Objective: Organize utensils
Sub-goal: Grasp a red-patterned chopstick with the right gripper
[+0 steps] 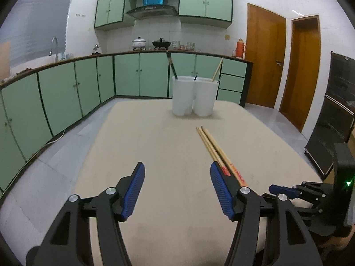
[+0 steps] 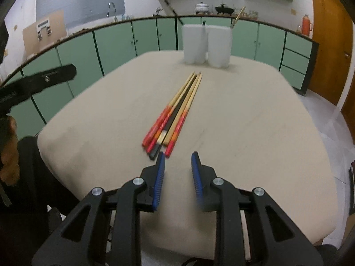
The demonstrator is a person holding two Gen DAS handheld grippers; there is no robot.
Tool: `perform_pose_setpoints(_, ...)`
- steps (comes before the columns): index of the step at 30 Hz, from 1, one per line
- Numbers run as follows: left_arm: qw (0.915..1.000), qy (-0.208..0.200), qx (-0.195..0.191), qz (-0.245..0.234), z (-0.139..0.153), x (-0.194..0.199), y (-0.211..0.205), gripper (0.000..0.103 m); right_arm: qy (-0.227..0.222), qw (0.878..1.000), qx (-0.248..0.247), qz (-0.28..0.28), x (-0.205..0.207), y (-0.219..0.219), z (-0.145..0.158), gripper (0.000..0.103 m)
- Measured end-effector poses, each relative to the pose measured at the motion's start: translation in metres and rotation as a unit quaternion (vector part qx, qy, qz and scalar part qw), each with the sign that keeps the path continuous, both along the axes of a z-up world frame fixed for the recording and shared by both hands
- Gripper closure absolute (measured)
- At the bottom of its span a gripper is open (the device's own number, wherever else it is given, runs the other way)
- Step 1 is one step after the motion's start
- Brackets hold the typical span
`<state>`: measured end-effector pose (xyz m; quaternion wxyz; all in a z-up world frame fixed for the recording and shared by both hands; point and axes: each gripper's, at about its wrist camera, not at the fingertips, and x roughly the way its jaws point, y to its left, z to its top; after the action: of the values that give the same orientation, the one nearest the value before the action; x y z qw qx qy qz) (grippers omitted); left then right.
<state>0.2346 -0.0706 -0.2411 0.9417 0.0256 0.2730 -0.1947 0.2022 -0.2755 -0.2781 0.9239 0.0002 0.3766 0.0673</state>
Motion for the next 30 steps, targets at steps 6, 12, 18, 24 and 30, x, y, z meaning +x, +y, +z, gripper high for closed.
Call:
perform_pose_setpoints(6, 0.9995, 0.033, -0.003, 0.000, -0.021, 0.005, 0.001, 0.043, 0.004, 1.000, -0.002, 0.003, 0.002, 0.002, -0.011, 0.079)
perform_pose_setpoints(12, 0.9977, 0.065, 0.006, -0.021, -0.042, 0.006, -0.014, 0.044, 0.000, 1.000, 0.003, 0.006, 0.009, 0.001, -0.015, 0.081)
perform_pose_setpoints(18, 0.9953, 0.073, 0.037, -0.052, -0.059, 0.003, -0.040, 0.049, 0.001, 1.000, 0.012, -0.016, 0.007, -0.015, -0.016, 0.101)
perform_pose_setpoints(24, 0.9916, 0.073, 0.065, -0.084, -0.071, 0.001, -0.069, 0.050, 0.000, 1.000, 0.017, -0.019, 0.004, -0.026, -0.015, 0.102)
perform_pose_setpoints(30, 0.9902, 0.068, 0.074, -0.098, -0.076, 0.003, -0.084, 0.050, 0.004, 0.999, 0.035, -0.030, 0.004, -0.038, -0.013, 0.102)
